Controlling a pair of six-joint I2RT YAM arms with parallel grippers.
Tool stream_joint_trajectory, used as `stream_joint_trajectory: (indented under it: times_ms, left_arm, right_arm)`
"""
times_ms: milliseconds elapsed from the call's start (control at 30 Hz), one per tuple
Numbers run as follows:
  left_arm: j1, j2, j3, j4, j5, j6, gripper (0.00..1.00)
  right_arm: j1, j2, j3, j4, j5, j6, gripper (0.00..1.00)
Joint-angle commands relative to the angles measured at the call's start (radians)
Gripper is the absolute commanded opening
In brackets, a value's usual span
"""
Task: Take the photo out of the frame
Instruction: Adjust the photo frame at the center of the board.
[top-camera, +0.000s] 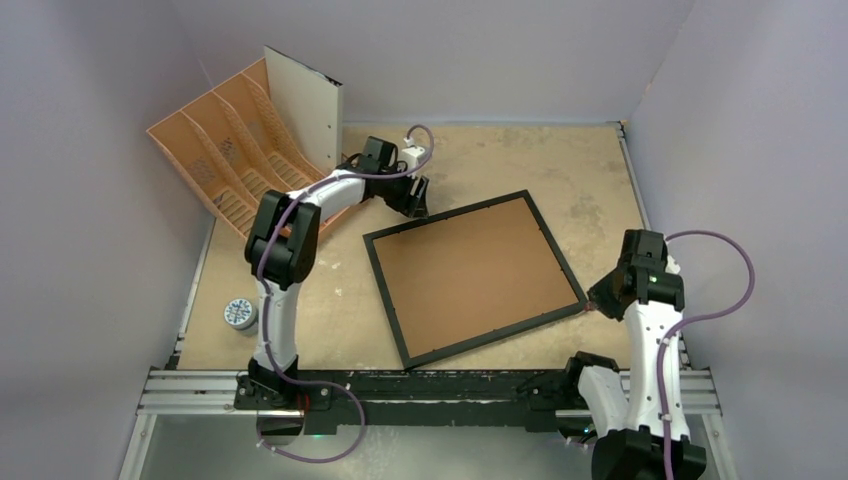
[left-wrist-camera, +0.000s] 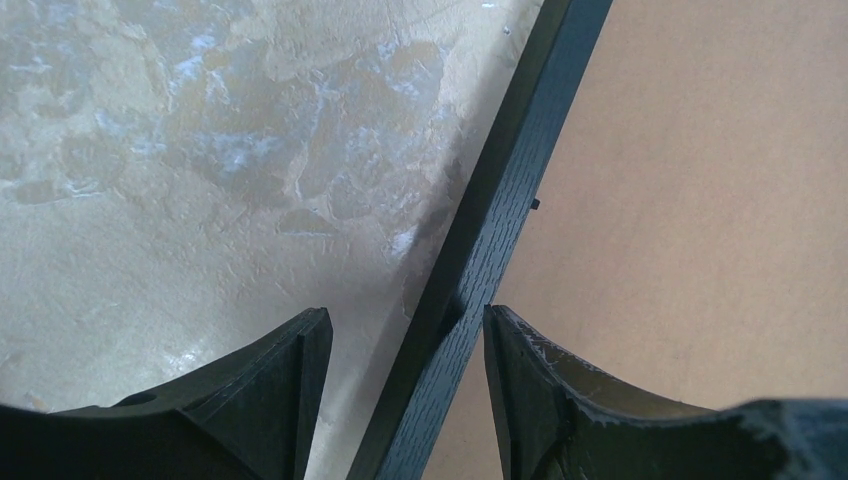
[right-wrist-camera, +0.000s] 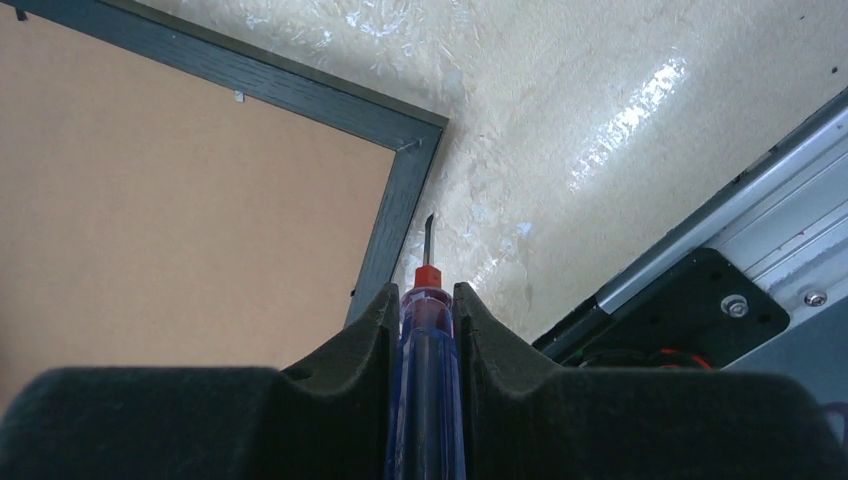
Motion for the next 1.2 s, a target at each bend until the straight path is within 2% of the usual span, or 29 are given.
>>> stream_joint_trajectory:
  times_ms: [0,200,400,833,1167]
  left_arm:
    - [0.010,0.026,0.041,0.035,0.060,0.027,0.59]
    - [0.015,0.035,0.027,0.022,0.059,0.026,0.59]
    - [0.033,0.011,-0.050,0.032,0.076,0.017,0.59]
    - [0.035,-0.142,-0.263,0.037,0.196,-0.075,0.57]
    - [0.035,-0.316,-0.476,0.124,0.188,-0.190,0.56]
  right_arm:
    - [0.002,0.000,-0.012,-0.006,0.007,0.027,0.00]
    - [0.003,0.022,-0.073,0.092,-0.068,0.065,0.00]
    - [0.003,0.051,-0.109,0.186,-0.143,0.078,0.00]
    - [0.002,0.138,-0.053,0.368,-0.287,0.028,0.00]
    - [0.000,0.324,0.048,0.476,-0.349,-0.072,0.00]
